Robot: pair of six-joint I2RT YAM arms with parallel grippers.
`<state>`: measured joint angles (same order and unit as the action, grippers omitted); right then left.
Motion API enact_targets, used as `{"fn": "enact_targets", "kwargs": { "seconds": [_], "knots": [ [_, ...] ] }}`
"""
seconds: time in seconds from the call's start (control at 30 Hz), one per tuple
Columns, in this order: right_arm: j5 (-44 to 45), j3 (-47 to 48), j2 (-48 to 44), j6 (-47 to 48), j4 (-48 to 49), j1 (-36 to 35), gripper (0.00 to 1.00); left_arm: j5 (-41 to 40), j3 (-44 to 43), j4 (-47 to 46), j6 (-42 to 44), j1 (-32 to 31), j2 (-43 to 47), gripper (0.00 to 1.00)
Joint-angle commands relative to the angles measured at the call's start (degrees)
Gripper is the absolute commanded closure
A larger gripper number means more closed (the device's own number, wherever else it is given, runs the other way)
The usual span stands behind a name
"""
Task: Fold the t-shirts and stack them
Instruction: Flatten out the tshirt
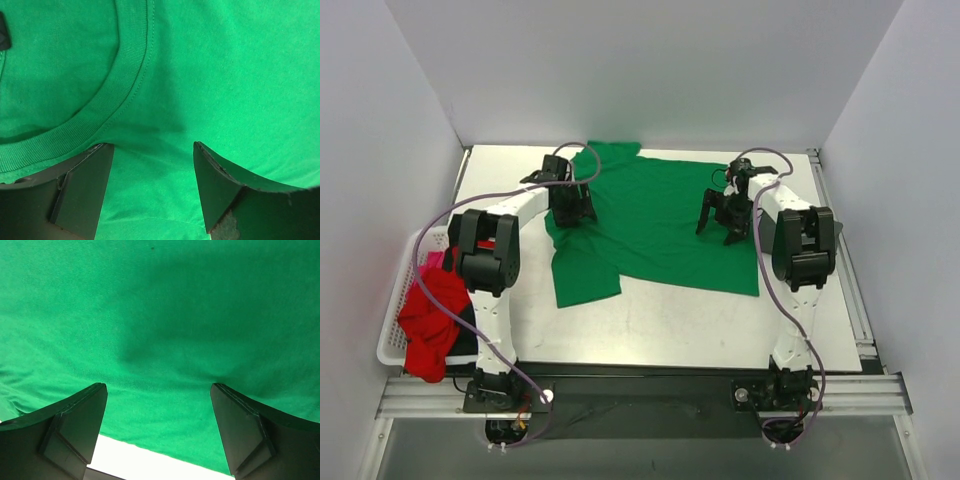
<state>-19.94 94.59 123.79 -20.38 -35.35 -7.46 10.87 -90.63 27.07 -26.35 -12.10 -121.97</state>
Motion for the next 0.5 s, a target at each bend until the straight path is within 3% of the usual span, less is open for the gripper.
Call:
{"fn": "enact_targets", "kwargs": {
  "seconds": [0.0, 0.23, 0.47],
  "knots": [
    [-0.62, 3.40, 1.72, 0.26, -2.96, -0.01, 0.12, -0.94, -2.71, 2.11, 1.91, -0.65, -0.55, 0.24],
    [-2.12, 4.73, 0.32, -0.10, -3.14, -0.09, 0.12, -6.03, 4.74, -1.31, 1.48, -2.66, 12.09, 0.24],
    [-2.29, 4.29, -3.72, -0.45, -3.14, -0.01, 0.12, -16.75, 21.52, 1.84, -1.15, -7.06, 29.39, 0.27]
  ]
}}
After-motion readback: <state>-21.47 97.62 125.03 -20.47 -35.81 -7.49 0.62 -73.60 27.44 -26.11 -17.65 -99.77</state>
